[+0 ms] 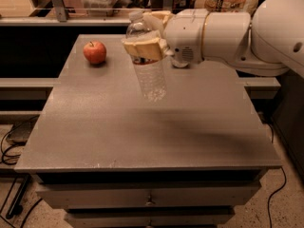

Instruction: Place water bottle upright

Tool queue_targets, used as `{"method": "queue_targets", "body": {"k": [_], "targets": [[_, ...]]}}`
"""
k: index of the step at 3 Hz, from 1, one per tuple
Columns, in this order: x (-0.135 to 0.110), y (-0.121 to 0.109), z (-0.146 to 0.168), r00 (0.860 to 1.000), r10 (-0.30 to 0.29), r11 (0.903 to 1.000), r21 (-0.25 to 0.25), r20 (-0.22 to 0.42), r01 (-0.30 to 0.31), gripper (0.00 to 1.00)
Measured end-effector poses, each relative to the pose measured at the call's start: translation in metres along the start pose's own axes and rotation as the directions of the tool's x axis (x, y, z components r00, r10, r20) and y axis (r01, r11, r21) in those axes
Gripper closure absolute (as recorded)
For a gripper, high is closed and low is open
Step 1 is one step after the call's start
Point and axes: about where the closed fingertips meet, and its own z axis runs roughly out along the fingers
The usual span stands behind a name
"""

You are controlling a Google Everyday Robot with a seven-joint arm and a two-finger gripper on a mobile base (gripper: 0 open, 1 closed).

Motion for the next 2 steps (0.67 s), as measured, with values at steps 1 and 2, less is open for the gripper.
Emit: {"method": "queue_targets", "body": {"k": [1,2], "targets": [[0.0049,-0.0020,0.0086,0.998,-0.063,0.9978,0.019,0.017,0.063,1.00],[0.0042,-0.0019,0.0093,0.997,-0.072,0.9973,0.020,0.017,0.071,1.00]]}}
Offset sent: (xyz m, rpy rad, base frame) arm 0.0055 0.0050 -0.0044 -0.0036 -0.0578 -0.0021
